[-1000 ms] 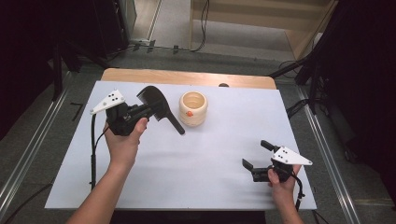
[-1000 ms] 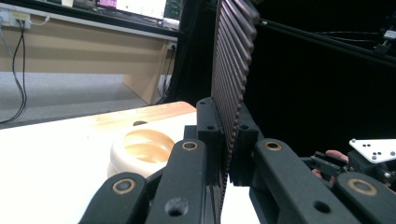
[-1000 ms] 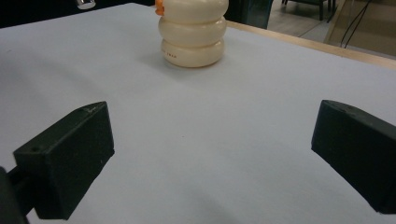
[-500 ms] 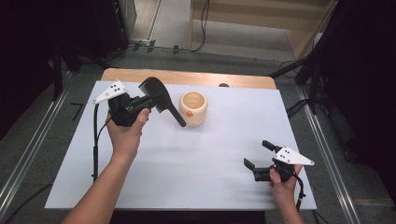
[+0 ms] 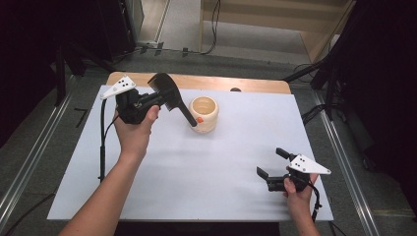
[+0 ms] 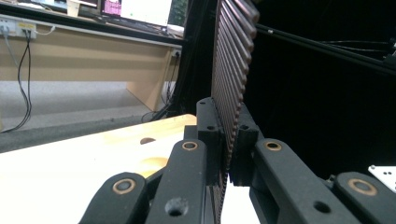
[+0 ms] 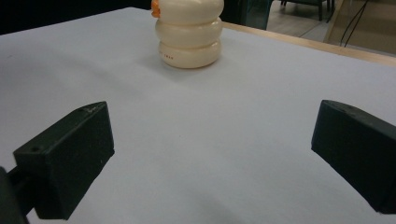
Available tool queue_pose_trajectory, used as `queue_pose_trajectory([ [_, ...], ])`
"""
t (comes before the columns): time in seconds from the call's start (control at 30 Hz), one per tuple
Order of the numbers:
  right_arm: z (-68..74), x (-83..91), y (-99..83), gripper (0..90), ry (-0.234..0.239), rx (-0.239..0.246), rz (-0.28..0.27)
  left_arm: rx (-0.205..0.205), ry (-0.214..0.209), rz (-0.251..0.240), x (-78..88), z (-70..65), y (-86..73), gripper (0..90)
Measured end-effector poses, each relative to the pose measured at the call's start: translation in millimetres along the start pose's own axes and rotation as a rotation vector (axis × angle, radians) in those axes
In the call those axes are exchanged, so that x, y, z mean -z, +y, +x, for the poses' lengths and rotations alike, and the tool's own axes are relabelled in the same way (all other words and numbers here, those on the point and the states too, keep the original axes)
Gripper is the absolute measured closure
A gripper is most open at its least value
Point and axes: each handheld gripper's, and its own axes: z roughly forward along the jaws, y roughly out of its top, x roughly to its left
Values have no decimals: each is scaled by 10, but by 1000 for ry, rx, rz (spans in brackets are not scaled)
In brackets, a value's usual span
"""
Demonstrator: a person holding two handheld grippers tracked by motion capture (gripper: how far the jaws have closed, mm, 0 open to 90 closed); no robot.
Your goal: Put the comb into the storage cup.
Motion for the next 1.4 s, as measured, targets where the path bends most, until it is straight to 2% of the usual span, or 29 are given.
queue_pose_trajectory([
  [0.57,-5,-4,-3,0,3,1,1,-9,11,6,-157,86,128,861],
  [0.73,-3,-9,-5,0,5,3,4,-14,-14,10,-227,111,150,861],
  [1.4,-16,-17,-10,0,10,13,6,-25,17,31,-507,203,216,861],
])
